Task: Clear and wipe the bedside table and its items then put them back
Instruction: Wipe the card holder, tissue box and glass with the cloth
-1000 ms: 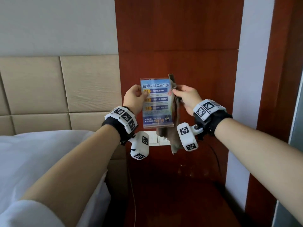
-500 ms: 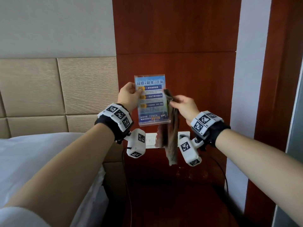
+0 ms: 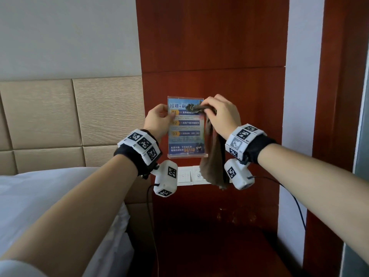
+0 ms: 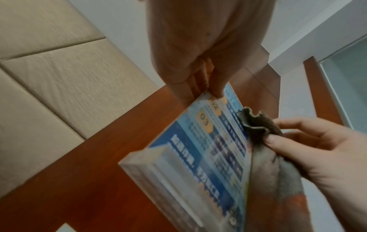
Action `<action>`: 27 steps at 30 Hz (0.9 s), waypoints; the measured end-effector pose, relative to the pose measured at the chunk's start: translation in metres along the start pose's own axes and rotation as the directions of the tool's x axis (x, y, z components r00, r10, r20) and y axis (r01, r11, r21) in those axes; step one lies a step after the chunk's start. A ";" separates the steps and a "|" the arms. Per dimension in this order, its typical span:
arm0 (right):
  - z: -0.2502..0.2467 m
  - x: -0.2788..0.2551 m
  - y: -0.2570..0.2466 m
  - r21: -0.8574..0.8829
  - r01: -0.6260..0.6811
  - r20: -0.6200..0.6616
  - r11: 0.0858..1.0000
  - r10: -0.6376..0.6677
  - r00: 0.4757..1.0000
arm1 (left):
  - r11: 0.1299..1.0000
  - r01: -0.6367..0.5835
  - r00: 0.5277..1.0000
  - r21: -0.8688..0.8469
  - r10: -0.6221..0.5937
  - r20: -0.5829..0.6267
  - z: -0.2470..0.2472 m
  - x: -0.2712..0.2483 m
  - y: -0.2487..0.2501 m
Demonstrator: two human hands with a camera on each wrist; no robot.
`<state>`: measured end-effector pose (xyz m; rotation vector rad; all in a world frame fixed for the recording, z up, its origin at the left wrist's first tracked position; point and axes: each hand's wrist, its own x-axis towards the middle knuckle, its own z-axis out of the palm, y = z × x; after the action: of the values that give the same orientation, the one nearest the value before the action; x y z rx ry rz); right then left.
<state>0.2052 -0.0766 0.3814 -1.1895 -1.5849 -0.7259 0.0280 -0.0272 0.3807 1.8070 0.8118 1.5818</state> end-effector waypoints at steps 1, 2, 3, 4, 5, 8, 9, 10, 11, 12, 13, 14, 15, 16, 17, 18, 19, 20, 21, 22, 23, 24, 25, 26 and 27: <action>0.001 -0.002 -0.001 -0.001 0.015 0.015 1.000 -0.015 1.000 | 1.000 0.001 1.000 -0.013 -0.001 -0.013 0.001 0.000 0.000; 0.002 -0.005 -0.001 -0.004 0.036 0.042 0.999 -0.036 0.998 | 1.000 0.003 1.000 -0.020 -0.003 -0.026 0.002 0.000 0.000; 0.004 -0.010 -0.001 -0.010 0.057 0.075 0.998 -0.056 0.996 | 1.000 0.004 0.999 -0.021 -0.005 -0.037 0.002 0.002 0.001; 0.007 -0.016 -0.002 -0.017 0.077 0.107 0.997 -0.075 0.991 | 1.000 0.008 0.999 -0.020 -0.008 -0.045 0.001 0.003 0.003; 0.009 -0.021 -0.002 -0.022 0.095 0.138 0.995 -0.091 0.986 | 1.000 0.012 0.998 -0.022 -0.013 -0.054 0.000 0.004 0.004; 0.014 -0.036 0.000 -0.038 0.152 0.224 0.988 -0.140 0.965 | 0.999 0.020 0.996 -0.029 -0.022 -0.084 -0.004 0.007 0.007; 0.015 -0.040 0.000 -0.047 0.164 0.257 0.985 -0.147 0.955 | 0.999 0.019 0.996 -0.026 -0.022 -0.089 -0.005 0.006 0.007; 0.015 -0.043 0.000 -0.054 0.173 0.286 0.983 -0.151 0.946 | 1.000 0.021 0.996 -0.021 -0.023 -0.090 -0.006 0.006 0.006; 0.015 -0.045 -0.001 -0.058 0.178 0.304 0.982 -0.152 0.940 | 1.000 0.024 0.996 -0.021 -0.025 -0.086 -0.006 0.004 0.005; 0.014 -0.046 -0.002 -0.059 0.177 0.309 0.983 -0.150 0.939 | 0.999 0.027 0.997 -0.024 -0.029 -0.075 -0.006 0.002 0.003; 0.013 -0.045 -0.004 -0.058 0.169 0.305 0.984 -0.144 0.942 | 0.999 0.027 0.998 -0.025 -0.029 -0.062 -0.006 0.000 0.001; 0.011 -0.043 -0.006 -0.057 0.156 0.294 0.986 -0.133 0.946 | 1.000 0.022 0.999 -0.019 -0.023 -0.044 -0.005 -0.002 0.000; 0.009 -0.039 -0.007 -0.058 0.139 0.282 0.989 -0.117 0.952 | 1.000 0.012 1.000 -0.007 -0.012 -0.023 -0.004 -0.004 -0.002; 0.006 -0.033 -0.009 -0.062 0.117 0.270 0.991 -0.097 0.958 | 1.000 -0.001 1.000 0.004 0.001 -0.001 -0.004 -0.006 -0.003; 0.003 -0.026 -0.011 -0.068 0.093 0.257 0.993 -0.073 0.964 | 1.000 -0.010 1.000 0.015 0.010 0.017 -0.003 -0.008 -0.003; -0.001 -0.019 -0.012 -0.075 0.069 0.239 0.995 -0.049 0.970 | 1.000 -0.015 0.999 0.025 0.014 0.030 -0.002 -0.009 -0.004; -0.004 -0.011 -0.013 -0.081 0.049 0.217 0.996 -0.030 0.976 | 0.999 -0.015 0.999 0.030 0.014 0.037 -0.001 -0.010 -0.004; -0.008 -0.004 -0.014 -0.084 0.034 0.195 0.996 -0.017 0.981 | 0.999 -0.014 0.999 0.032 0.013 0.040 0.000 -0.010 -0.004; -0.010 0.002 -0.015 -0.088 0.022 0.176 0.996 -0.006 0.984 | 0.999 -0.014 0.999 0.032 0.013 0.043 0.001 -0.011 -0.004; -0.012 0.008 -0.016 -0.092 0.012 0.163 0.996 0.003 0.987 | 0.999 -0.017 0.999 0.029 0.015 0.045 0.001 -0.011 -0.003; -0.014 0.013 -0.017 -0.098 0.005 0.155 0.995 0.010 0.988 | 0.999 -0.019 0.999 0.028 0.018 0.046 0.002 -0.012 -0.002; -0.016 0.016 -0.019 -0.106 -0.001 0.154 0.994 0.017 0.988 | 0.999 -0.022 0.999 0.031 0.021 0.045 0.002 -0.012 -0.001; -0.017 0.018 -0.020 -0.115 -0.005 0.154 0.993 0.023 0.988 | 0.999 -0.023 0.999 0.033 0.022 0.041 0.002 -0.012 0.000; -0.017 0.019 -0.022 -0.122 -0.006 0.157 0.992 0.025 0.987 | 0.999 -0.024 0.999 0.034 0.023 0.035 0.002 -0.012 0.000; -0.017 0.018 -0.024 -0.127 -0.002 0.164 0.992 0.023 0.986 | 0.999 -0.025 0.999 0.031 0.025 0.026 0.002 -0.012 0.001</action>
<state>0.1880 -0.0933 0.4058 -1.3814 -1.6859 -0.7444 0.0291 -0.0372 0.3740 1.8623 0.8090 1.5668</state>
